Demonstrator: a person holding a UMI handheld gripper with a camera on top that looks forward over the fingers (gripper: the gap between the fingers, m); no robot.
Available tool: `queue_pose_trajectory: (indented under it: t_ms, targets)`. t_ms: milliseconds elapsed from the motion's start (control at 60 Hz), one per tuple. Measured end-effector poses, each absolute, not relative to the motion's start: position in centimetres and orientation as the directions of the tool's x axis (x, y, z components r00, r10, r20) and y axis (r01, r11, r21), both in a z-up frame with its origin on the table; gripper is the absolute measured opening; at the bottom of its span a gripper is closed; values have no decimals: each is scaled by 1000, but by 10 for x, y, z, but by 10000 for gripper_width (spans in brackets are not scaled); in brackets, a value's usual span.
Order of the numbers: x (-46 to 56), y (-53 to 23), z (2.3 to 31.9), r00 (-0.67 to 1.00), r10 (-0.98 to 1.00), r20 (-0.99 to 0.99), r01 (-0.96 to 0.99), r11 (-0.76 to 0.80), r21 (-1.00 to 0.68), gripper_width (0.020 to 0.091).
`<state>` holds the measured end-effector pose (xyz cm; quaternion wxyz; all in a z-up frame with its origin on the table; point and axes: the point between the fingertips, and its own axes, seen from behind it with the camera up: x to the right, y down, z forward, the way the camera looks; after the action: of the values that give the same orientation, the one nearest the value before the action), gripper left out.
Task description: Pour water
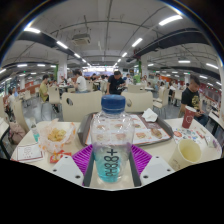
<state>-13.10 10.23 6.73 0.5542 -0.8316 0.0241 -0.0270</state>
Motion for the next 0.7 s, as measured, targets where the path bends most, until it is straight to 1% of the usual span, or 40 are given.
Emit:
queue_pose_trajectory:
  t_ms: [33, 83, 150, 167, 217, 250, 283, 333, 417, 483, 567, 633, 700]
  targets:
    - [-131, 104, 68, 997, -75, 10, -19, -376, -926, 572]
    - [-131, 106, 67, 997, -71, 10, -17, -370, -929, 541]
    - [-132, 105, 67, 997, -71, 6, -21, -372, -928, 478]
    - [-132, 105, 68, 997, -72, 5, -22, -372, -928, 476]
    - [-134, 104, 67, 998, -67, 3, -22, -375, -927, 423]
    - [-136, 103, 67, 998, -55, 15, -7, -383, -924, 415]
    - [-138, 101, 68, 999, -44, 32, 12, -395, -919, 391]
    - [-140, 98, 72, 998, -35, 46, 28, -405, -914, 392]
    - [-145, 90, 92, 1000, -20, 23, 13, -390, -921, 390]
    - [-148, 82, 114, 998, -11, -67, -66, -378, -923, 390]
    - [-153, 75, 144, 965, -15, -263, -249, -373, -894, 390]
    - [-151, 67, 166, 897, -10, -442, -414, -374, -830, 390]
    - [-146, 62, 185, 788, -20, -616, -577, -374, -726, 390]
